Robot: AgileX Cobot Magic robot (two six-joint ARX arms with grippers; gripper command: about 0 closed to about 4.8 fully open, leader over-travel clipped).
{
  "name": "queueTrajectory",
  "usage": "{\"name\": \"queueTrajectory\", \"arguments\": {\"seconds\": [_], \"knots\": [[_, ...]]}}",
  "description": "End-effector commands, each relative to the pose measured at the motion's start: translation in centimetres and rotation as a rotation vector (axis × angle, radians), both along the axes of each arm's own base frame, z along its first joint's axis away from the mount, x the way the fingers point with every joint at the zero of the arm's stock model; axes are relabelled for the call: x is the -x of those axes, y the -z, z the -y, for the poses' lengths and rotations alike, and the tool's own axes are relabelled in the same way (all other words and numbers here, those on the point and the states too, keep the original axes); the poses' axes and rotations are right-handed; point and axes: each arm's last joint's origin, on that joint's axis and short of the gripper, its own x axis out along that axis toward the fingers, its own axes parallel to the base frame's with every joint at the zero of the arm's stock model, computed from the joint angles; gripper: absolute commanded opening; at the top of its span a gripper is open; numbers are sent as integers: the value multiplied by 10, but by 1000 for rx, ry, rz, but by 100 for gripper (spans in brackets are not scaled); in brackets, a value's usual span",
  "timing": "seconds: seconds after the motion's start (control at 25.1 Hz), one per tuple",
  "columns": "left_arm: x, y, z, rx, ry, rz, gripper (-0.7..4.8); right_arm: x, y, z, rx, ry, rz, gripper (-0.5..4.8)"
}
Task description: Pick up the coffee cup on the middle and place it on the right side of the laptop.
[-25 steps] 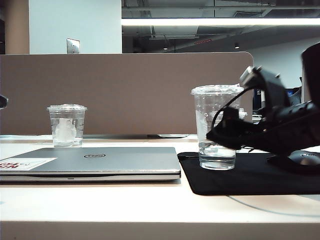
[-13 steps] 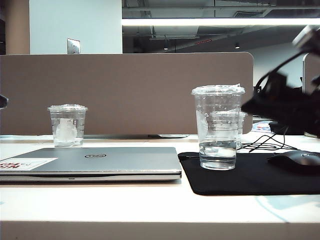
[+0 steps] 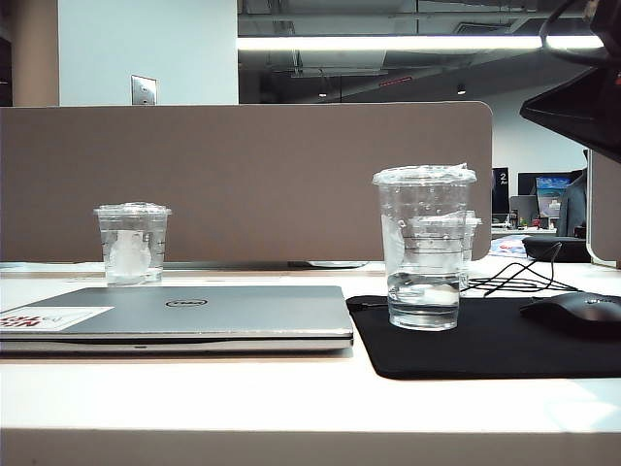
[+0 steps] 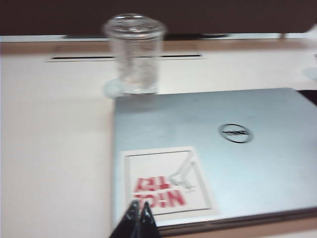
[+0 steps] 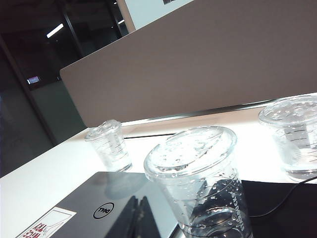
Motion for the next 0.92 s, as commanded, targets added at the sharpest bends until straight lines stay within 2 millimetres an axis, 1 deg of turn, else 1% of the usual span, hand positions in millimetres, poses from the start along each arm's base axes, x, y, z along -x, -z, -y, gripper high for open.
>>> {"name": "queueTrajectory", "arguments": {"seconds": [0.04,0.16,0.44,0.92], "knots": [[-1,-2,-11,-3,-116,17,-5,0,-5,0,-19,1,41,-5],[-1,-2,-17,-4,-181,17,-5,0,-5,0,-17,1,41,-5],[-1,-2,-17,-3,-182,16,-5,-1,-8,0,-24,2,60,-5],[-1,-2,-17,-3,-183,16,-5,-1,-6,-1,-13,-16,41,-5]]}}
